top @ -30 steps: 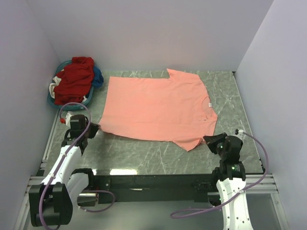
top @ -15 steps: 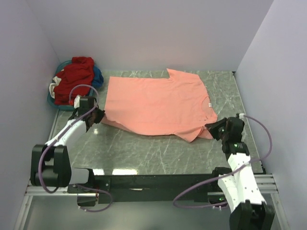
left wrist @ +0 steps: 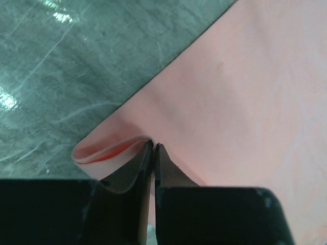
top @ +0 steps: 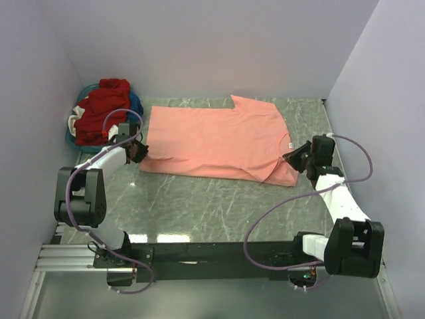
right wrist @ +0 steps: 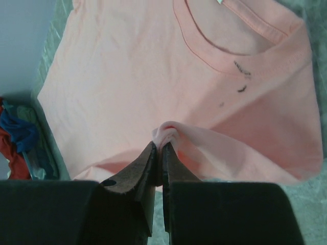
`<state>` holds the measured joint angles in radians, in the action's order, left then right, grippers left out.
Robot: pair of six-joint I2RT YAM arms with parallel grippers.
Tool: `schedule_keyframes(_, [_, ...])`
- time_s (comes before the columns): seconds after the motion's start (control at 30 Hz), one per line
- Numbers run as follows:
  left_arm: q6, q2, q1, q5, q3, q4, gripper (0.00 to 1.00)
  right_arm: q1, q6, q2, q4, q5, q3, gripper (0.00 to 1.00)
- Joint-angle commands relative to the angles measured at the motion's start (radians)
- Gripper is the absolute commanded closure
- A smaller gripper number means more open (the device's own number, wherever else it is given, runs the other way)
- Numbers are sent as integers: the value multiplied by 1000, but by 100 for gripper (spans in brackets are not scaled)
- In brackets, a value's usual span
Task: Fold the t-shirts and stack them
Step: Fold the tshirt
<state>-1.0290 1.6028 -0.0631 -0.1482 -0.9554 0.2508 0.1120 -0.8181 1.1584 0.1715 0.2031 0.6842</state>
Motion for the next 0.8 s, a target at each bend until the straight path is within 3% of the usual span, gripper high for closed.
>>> schedule_keyframes(0.0, [27,22,-3,-27,-68,4,91,8,36,41,-47,-8,78,98])
schedule_keyframes(0.77, [56,68,34,24,-92,-59,93,8,59,181,-53,-1,207,100])
